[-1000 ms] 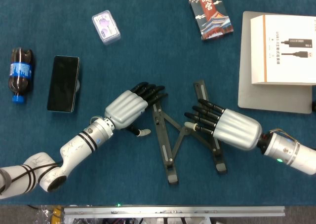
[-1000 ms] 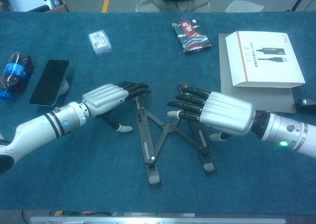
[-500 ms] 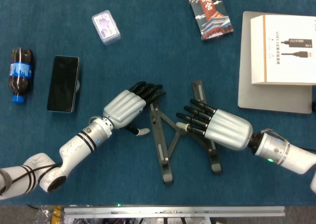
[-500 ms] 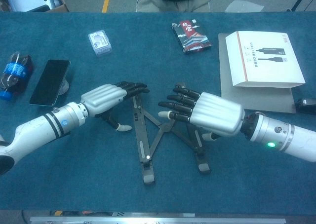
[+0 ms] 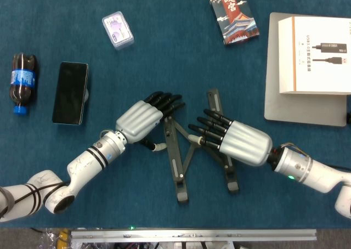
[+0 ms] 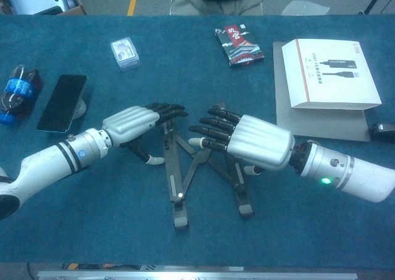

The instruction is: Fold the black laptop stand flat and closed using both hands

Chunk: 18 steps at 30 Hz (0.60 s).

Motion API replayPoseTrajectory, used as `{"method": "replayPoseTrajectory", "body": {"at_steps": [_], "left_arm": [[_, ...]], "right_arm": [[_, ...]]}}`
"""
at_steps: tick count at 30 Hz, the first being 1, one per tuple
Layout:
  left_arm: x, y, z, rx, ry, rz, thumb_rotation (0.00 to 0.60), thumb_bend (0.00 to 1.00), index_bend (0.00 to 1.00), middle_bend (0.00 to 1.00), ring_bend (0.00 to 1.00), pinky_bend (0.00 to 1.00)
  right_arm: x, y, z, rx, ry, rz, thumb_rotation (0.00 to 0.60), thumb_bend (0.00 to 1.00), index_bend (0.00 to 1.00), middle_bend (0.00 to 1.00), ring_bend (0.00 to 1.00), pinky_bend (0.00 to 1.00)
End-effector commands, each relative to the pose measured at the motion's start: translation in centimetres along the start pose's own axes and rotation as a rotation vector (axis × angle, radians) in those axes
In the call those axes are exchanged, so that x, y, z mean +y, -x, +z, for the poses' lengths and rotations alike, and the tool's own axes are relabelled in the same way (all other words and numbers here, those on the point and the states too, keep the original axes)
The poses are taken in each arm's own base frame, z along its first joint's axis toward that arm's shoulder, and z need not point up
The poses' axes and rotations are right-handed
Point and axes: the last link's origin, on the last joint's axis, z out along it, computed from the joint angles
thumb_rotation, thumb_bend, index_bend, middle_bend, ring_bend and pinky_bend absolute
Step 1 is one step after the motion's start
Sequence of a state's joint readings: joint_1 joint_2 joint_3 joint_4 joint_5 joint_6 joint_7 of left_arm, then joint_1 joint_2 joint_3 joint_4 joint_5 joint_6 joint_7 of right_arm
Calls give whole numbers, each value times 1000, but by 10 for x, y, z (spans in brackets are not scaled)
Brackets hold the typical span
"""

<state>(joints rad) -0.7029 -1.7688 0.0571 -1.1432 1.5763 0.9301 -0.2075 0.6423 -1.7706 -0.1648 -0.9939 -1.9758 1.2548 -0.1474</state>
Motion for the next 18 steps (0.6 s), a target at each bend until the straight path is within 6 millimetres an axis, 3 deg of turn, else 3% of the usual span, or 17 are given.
{"method": "replayPoseTrajectory", "body": {"at_steps": [1, 18], "left_arm": [[1, 0, 0, 1, 3, -1, 499, 201, 0, 0, 0, 22], [-2, -4, 0, -16, -2, -36, 571, 201, 0, 0, 0, 22]], "right_arm": [[0, 0, 3, 6, 4, 1, 600, 0, 0, 0, 0, 0], [-1, 0, 12, 26, -43, -28, 600, 0, 0, 0, 0, 0]]}}
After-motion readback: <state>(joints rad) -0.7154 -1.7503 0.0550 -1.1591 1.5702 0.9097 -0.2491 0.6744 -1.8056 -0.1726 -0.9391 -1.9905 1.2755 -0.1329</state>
